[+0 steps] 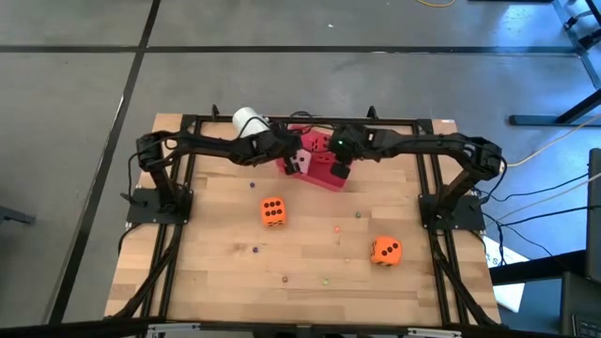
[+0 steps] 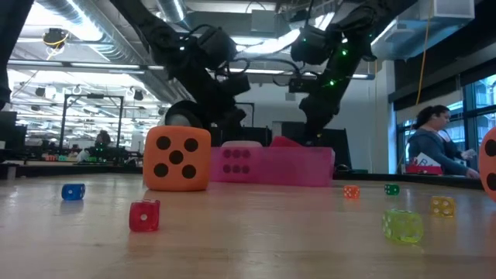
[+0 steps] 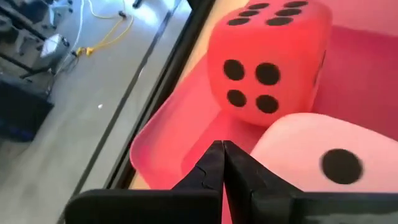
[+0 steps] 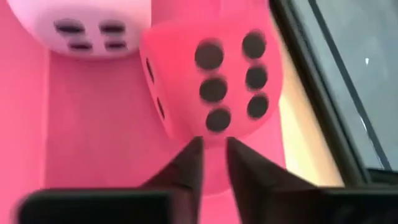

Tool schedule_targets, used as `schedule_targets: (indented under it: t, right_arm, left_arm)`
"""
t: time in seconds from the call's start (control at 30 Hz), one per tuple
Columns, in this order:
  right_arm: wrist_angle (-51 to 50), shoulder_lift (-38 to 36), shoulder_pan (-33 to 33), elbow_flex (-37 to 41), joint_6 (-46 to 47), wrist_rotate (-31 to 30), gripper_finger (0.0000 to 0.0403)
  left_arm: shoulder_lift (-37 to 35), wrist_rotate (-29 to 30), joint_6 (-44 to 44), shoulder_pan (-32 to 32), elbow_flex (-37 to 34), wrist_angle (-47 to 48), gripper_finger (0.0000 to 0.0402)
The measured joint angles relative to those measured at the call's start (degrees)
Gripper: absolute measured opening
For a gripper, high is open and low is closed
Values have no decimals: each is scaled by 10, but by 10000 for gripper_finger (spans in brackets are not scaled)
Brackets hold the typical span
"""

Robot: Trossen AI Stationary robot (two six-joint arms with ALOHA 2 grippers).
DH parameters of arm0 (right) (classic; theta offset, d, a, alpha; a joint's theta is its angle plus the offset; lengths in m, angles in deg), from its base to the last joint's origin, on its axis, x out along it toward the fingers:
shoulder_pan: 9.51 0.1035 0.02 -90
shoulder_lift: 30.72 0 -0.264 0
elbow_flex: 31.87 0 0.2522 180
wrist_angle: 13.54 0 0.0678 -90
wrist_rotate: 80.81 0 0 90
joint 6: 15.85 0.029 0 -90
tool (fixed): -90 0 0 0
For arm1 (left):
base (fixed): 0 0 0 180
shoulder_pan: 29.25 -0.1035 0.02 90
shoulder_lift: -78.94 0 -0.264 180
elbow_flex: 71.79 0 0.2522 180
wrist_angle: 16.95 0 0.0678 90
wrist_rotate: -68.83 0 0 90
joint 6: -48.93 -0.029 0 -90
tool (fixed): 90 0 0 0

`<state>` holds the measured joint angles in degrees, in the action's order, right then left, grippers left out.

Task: Pick & Place Dice
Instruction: Put the big red die into the red bin

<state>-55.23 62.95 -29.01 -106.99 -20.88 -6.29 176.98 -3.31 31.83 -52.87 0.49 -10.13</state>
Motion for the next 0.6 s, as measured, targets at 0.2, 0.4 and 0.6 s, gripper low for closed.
schedule_targets:
  t: [0.2,0.4,0.6]
  right_arm:
    - [4,0,-2,6,11,-1,17]
    - [3,2,-2,6,27,1,6]
    - [2,27,-4,6,32,27,7]
  left_arm:
    - [-5,-102,39,-28,0,-64,4]
    - [-9,-156,54,-26,0,-62,4]
    - [-9,-161,55,-23,0,-27,4]
